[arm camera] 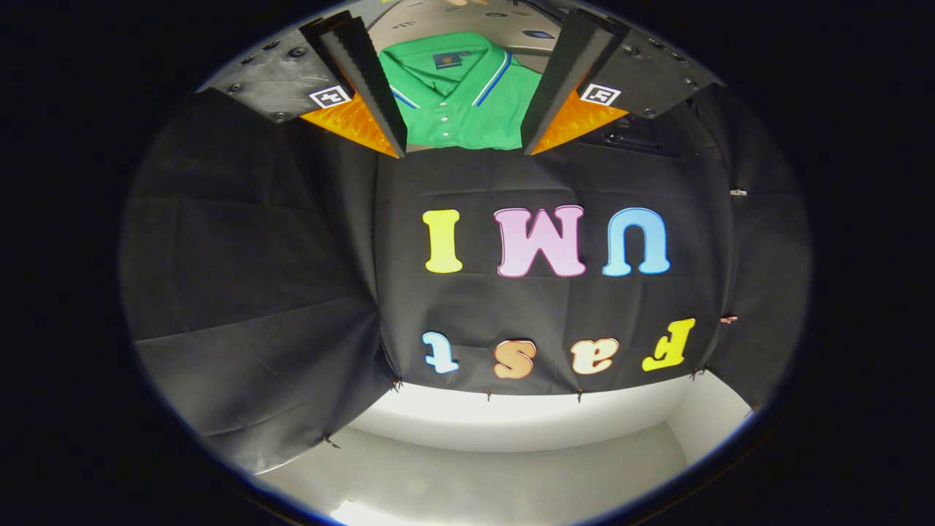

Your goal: Put the clothes into the washing machine and then close the washing machine lid.

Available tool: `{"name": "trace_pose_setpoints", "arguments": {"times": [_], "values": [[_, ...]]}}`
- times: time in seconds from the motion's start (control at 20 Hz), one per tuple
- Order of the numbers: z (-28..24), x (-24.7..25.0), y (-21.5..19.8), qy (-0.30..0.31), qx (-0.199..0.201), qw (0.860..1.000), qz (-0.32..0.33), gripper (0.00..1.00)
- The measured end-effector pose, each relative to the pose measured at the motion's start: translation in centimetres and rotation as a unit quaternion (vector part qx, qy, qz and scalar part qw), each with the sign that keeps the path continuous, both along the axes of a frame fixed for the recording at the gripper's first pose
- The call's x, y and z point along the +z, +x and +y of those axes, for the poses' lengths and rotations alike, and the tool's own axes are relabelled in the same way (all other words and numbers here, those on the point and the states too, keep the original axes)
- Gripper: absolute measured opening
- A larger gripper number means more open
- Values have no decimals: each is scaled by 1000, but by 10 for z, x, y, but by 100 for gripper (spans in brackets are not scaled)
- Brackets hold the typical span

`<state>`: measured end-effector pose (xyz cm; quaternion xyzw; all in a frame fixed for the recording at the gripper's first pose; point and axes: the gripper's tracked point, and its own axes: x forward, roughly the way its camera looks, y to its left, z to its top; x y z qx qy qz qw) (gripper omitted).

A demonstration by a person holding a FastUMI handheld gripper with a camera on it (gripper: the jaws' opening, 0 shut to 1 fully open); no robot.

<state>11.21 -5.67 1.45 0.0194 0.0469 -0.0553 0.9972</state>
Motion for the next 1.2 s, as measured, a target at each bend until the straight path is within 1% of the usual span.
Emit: {"name": "trace_pose_setpoints", "arguments": {"times": [0.15,0.35,0.6,0.7,0.95,1.1,1.2], "values": [[-6,-5,35,11,-4,1000,27,98],[-3,-21,80,9,0,998,65,98],[-2,-63,129,2,0,990,143,98],[-5,-82,141,-10,1,984,176,98],[-19,-121,166,-19,-11,973,228,99],[-25,-151,171,-18,-13,962,274,99],[-34,-170,172,-16,-24,952,304,99]]}}
